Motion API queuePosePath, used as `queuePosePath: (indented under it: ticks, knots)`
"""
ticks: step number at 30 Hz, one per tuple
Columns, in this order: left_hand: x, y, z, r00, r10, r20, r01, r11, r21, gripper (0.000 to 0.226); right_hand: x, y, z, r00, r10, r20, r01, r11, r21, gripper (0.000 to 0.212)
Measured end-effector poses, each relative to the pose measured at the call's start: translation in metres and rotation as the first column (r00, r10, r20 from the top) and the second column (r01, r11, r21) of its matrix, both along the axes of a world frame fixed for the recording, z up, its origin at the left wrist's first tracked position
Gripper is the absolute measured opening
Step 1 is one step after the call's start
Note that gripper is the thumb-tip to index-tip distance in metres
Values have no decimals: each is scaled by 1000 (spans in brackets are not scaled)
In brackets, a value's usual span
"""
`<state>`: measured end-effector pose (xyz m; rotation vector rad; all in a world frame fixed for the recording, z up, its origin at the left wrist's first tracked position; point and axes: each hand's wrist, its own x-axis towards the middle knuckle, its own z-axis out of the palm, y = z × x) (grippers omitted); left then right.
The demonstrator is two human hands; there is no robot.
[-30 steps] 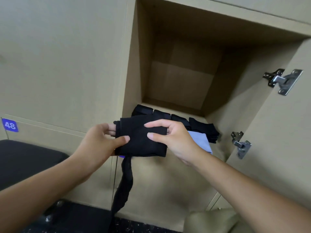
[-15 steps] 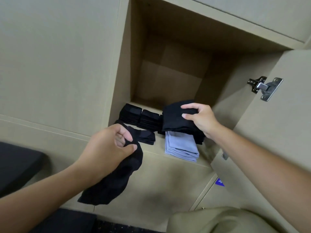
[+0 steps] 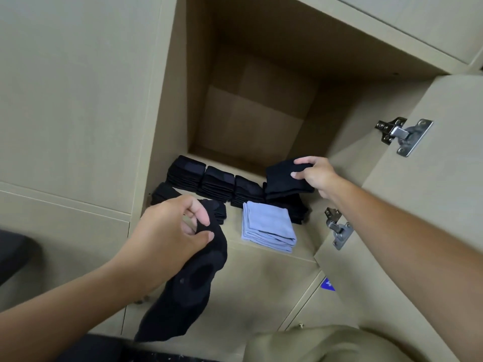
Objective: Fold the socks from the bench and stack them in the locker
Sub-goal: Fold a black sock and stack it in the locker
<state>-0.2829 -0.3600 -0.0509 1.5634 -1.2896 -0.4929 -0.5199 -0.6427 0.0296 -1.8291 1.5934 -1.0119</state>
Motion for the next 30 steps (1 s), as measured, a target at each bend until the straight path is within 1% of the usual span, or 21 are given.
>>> queuePosePath:
  ticks: [4,7,11,13,16,17,19,22,25,27,30]
  knots:
    - [-8,-4,0,1000,-10,0,10,1000,-21,23,-9,-12,-1,997,-30,68,26,998,56,41]
    - [-14,-5,1,1000,-17,22,18,1000,-17,22,-11,-18,-3,994,-21,109,9,994,113,40]
    - [-18,-6,-1,999,-24,44,25,1000,-10,22,-6,-21,0,977,11,214,-47,985,164,45]
    - [-18,-6,0,999,-23,46,24,1000,-4,22,-3,-24,0,965,29,260,-74,984,163,45]
    - [-17,-8,0,998,-22,51,22,1000,5,22,0,-31,-5,955,39,295,-96,979,180,45]
    - [-17,-8,0,999,-21,50,21,1000,7,21,1,-34,-8,960,34,279,-89,978,187,42]
    - [-16,-7,0,999,-21,44,20,1000,9,21,2,-42,-17,980,18,199,-56,981,187,37]
    - [-15,-7,1,999,-21,35,21,1000,-1,20,-1,-50,-27,995,-18,93,1,984,177,37]
    - [-14,-7,2,999,-16,47,16,1000,-12,21,-2,-51,-31,1000,-23,-1,23,987,161,40]
    - [-14,-7,2,998,-18,53,19,1000,-10,21,-2,-53,-33,996,-26,-80,37,988,147,41]
    - [-12,-8,0,998,-20,54,20,1000,-4,21,0,-54,-37,986,-50,-158,71,989,130,40]
